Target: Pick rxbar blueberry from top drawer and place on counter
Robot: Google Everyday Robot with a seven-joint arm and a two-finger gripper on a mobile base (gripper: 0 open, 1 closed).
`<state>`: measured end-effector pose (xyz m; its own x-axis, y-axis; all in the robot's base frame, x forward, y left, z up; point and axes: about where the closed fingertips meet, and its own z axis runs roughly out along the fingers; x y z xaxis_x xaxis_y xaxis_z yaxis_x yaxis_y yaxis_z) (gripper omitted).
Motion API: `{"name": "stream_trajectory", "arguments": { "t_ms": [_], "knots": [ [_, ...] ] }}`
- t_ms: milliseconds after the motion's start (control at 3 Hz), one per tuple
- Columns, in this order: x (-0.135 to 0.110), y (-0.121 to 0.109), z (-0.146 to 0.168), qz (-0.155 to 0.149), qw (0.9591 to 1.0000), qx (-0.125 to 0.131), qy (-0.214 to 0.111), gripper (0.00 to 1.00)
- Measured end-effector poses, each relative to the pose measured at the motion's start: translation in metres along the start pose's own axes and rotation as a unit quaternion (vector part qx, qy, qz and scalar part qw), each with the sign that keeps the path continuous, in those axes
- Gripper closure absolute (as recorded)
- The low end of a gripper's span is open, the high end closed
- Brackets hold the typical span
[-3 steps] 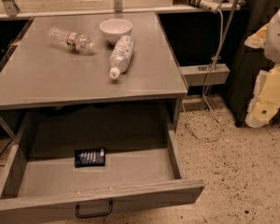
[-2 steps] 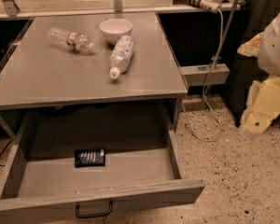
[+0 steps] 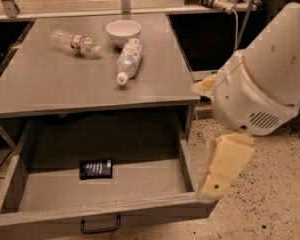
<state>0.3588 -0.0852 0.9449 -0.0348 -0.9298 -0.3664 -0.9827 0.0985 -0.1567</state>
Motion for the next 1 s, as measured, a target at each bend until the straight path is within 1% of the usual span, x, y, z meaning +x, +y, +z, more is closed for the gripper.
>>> {"name": "stream_trajectory", "arguments": {
  "t_ms": [333, 667, 1000],
  "knots": [
    [-0.005, 0.002, -0.002, -0.002, 1.0, 0.001, -0.004, 0.0],
    [-0.017, 0.007, 0.01, -0.007, 0.9999, 0.0, -0.009, 0.0],
    [-0.037, 0.003, 0.046, -0.008, 0.9999, -0.002, -0.009, 0.0]
  ]
}}
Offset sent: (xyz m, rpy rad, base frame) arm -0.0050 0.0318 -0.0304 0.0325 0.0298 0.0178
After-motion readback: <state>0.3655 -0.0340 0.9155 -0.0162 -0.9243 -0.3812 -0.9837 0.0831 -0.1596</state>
